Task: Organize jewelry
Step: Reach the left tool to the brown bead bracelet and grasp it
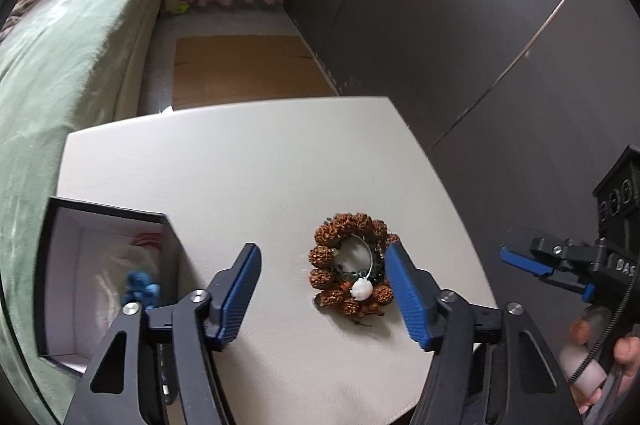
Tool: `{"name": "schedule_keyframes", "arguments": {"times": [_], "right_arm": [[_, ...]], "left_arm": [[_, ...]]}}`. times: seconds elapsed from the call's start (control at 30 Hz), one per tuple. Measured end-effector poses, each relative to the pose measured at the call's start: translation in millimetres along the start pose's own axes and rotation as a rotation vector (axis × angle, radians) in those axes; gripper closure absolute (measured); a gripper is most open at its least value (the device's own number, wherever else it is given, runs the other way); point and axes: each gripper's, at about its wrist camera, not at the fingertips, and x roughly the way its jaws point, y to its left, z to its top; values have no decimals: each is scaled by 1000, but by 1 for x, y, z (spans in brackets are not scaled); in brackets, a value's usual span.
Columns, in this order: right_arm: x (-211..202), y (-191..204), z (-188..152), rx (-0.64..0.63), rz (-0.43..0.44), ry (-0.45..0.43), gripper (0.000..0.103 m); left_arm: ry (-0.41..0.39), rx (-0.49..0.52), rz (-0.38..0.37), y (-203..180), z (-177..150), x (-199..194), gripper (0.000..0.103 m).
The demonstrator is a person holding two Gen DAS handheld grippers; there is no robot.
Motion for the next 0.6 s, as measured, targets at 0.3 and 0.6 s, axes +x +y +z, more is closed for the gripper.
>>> {"name": "schedule_keyframes", "arguments": {"times": [0.3,0.6], "right_arm": [[9,-15,7,2,-32,25,31],[10,-10,9,-20,-36,23,31]], "left_arm": [[75,20,53,-9,-3,40,47],[120,20,84,-6,-9,64,68]]}}
